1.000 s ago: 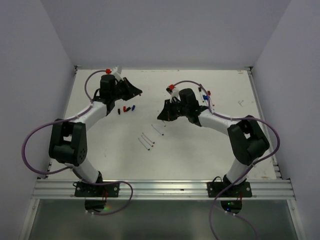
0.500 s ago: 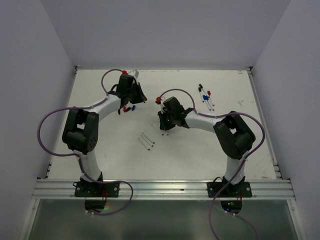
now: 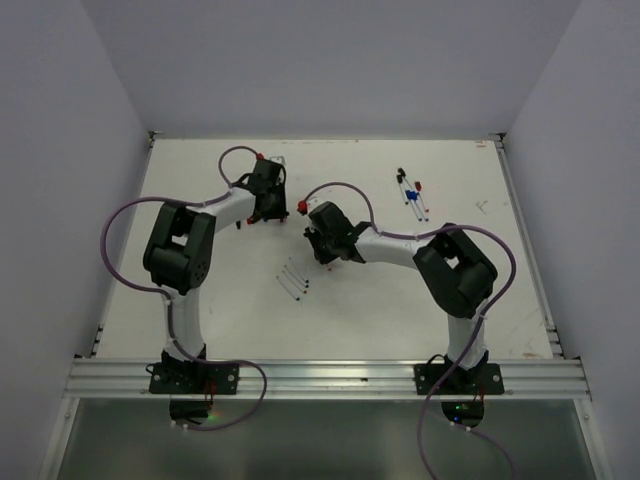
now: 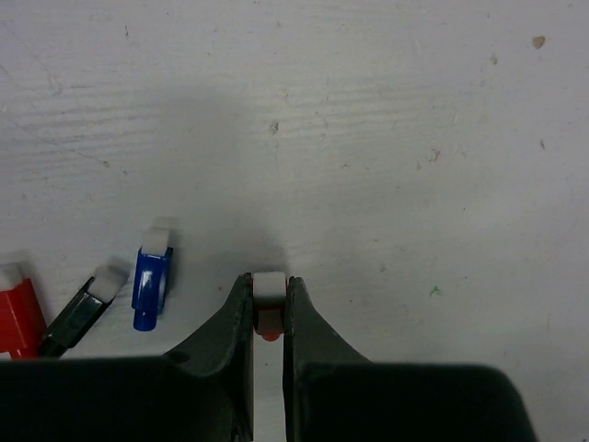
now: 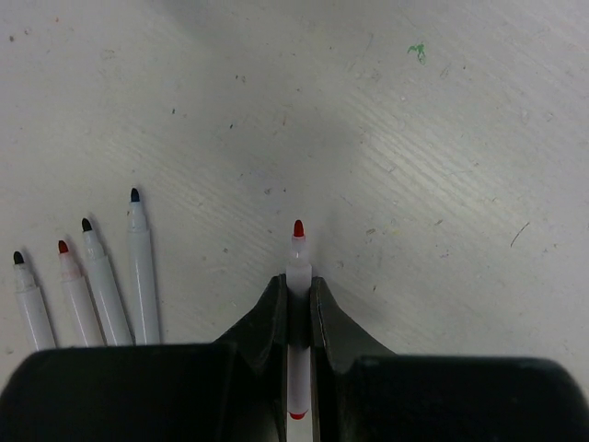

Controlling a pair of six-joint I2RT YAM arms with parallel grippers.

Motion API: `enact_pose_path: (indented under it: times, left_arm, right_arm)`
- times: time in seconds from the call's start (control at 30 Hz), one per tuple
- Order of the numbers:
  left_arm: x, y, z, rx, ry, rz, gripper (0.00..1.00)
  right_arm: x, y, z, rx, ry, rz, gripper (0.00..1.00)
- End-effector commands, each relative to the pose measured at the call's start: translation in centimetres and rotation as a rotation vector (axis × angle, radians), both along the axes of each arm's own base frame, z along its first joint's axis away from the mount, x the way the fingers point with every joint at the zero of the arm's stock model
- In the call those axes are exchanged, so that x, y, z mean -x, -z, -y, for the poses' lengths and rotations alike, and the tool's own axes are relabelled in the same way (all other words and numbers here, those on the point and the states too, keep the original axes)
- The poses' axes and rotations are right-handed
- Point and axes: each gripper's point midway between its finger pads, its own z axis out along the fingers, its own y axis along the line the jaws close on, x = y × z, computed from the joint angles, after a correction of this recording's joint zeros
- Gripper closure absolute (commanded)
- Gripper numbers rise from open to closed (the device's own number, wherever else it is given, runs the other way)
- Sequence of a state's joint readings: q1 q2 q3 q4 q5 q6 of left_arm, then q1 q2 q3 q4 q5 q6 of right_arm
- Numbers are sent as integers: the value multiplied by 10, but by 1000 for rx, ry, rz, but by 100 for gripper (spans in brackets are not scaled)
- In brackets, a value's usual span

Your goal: Open the pen caps

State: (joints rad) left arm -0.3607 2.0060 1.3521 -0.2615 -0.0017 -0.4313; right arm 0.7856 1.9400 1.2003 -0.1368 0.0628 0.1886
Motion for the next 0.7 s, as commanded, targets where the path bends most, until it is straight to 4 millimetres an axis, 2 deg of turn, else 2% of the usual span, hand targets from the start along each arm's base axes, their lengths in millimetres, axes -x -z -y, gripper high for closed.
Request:
enact_pose_path:
  times: [0.0, 0.27, 0.47, 0.57, 0.6, 0.67]
  left_arm:
    - [-11, -4, -8, -78, -5, 34, 100]
    - [-28, -5, -16, -157, -20, 48, 100]
    - [-26, 6, -22, -199, -17, 13, 99]
    - [-23, 8, -24, -208, -19, 5, 93]
    - [-23, 8, -24, -209, -20, 6, 86]
    - [-23, 9, -25, -212, -17, 4, 82]
  right_arm:
    - [5, 15, -3, 31, -5, -7, 100]
    - [24, 17, -26, -14, -44, -35, 100]
    - [36, 19, -41, -25, -69, -45, 100]
    - [36, 18, -42, -18, -71, -40, 100]
    - [35, 17, -43, -19, -70, -38, 99]
    - [37, 17, -43, -14, -74, -40, 94]
